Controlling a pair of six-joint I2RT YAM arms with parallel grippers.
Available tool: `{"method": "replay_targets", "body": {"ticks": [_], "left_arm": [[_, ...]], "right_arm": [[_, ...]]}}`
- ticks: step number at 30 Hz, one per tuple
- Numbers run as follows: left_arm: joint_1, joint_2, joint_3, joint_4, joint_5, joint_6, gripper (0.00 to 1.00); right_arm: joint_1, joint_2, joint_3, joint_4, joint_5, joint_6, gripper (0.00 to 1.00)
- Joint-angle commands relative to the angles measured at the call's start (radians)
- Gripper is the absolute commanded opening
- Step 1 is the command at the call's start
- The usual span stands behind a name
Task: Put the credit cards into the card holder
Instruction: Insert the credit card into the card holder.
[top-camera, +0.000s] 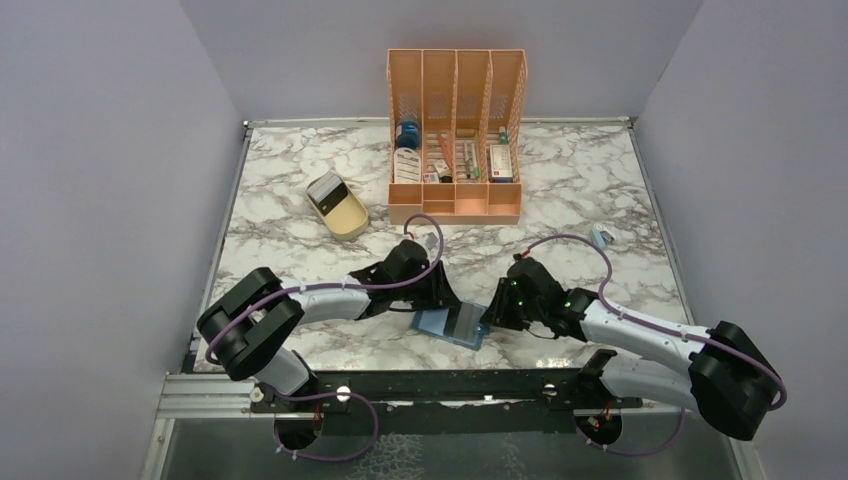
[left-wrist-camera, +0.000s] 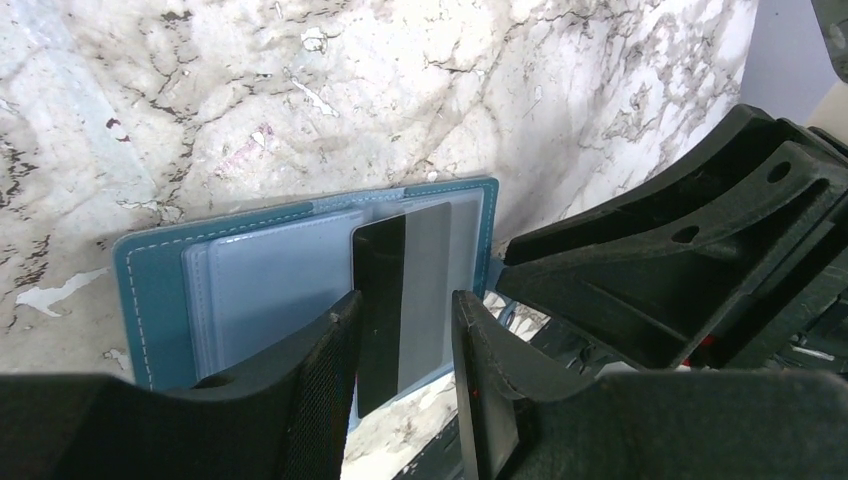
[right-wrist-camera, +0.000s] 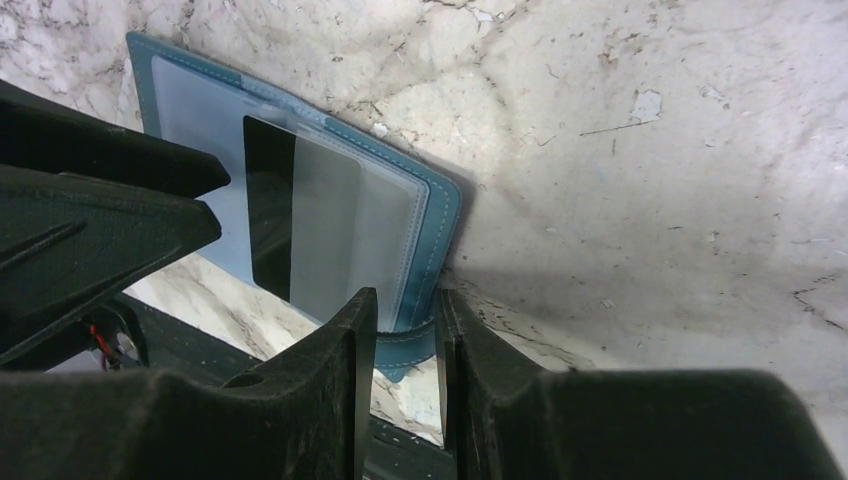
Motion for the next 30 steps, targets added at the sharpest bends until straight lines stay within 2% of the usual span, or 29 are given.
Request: {"method": "replay_targets", "body": {"ticks": [1, 30], "left_arm": [[-0.007, 0.029, 0.012, 0.019, 0.018, 0.009, 0.40], [-0.061, 0.096, 0.059, 0.086, 0.077, -0.046, 0.38]], "right_arm": [[0.005, 0.015, -0.001, 0.029, -0.049, -0.013, 0.29], [0.006, 0.092, -0.005, 0.113, -0.025, -0.013, 0.28]]}}
